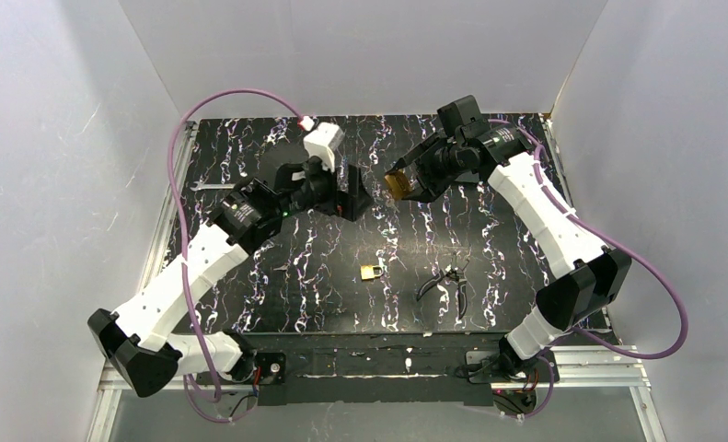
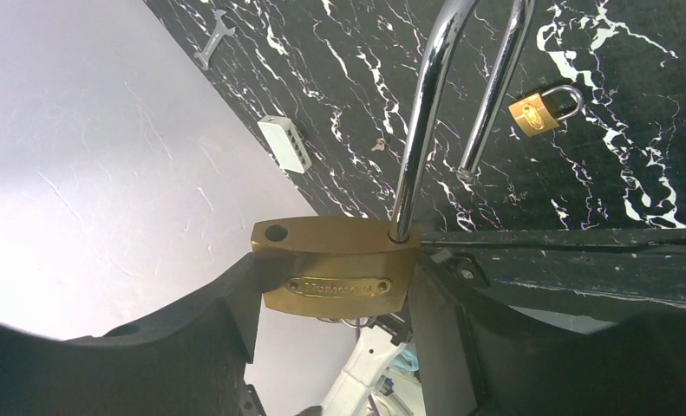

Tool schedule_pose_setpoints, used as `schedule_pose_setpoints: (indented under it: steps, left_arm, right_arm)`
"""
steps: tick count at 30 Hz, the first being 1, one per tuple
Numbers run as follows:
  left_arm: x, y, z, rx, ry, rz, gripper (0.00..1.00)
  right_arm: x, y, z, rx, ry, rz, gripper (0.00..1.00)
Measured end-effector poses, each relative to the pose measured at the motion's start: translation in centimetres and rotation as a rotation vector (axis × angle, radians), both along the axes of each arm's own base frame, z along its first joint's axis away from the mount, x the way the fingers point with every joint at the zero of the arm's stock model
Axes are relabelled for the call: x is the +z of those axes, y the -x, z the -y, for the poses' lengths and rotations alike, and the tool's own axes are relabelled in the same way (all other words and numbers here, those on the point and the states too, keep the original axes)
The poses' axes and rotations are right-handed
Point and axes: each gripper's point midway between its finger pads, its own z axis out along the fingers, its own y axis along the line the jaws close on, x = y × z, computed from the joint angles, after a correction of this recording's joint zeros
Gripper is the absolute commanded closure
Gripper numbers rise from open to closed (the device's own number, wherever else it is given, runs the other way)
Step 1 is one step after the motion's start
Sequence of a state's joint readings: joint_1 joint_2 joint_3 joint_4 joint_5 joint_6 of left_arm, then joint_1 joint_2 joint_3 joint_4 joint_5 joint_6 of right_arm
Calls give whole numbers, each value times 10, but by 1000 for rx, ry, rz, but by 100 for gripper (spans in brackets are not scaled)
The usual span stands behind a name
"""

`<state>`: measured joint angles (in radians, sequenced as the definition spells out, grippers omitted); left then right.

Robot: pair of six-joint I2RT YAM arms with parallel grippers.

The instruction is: Unlock with the key

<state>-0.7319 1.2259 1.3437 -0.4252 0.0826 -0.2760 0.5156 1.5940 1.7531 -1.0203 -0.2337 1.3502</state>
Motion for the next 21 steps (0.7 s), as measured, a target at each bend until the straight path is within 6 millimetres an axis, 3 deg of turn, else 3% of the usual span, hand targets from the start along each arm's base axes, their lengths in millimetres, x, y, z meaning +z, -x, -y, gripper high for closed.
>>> schedule_pose_setpoints:
  steps: [3,13,21]
  left_arm:
    - [3,-5,-3,51,79,-61,10]
    - [28,-2,30,20,314,-174,14]
    - [7,-17,49,28,334,-237,17]
  right_arm:
    - [0,0,0,0,2,1,99]
    - [-3,1,2,-4,8,-1,99]
    - [6,5,5,-10,-3,24,99]
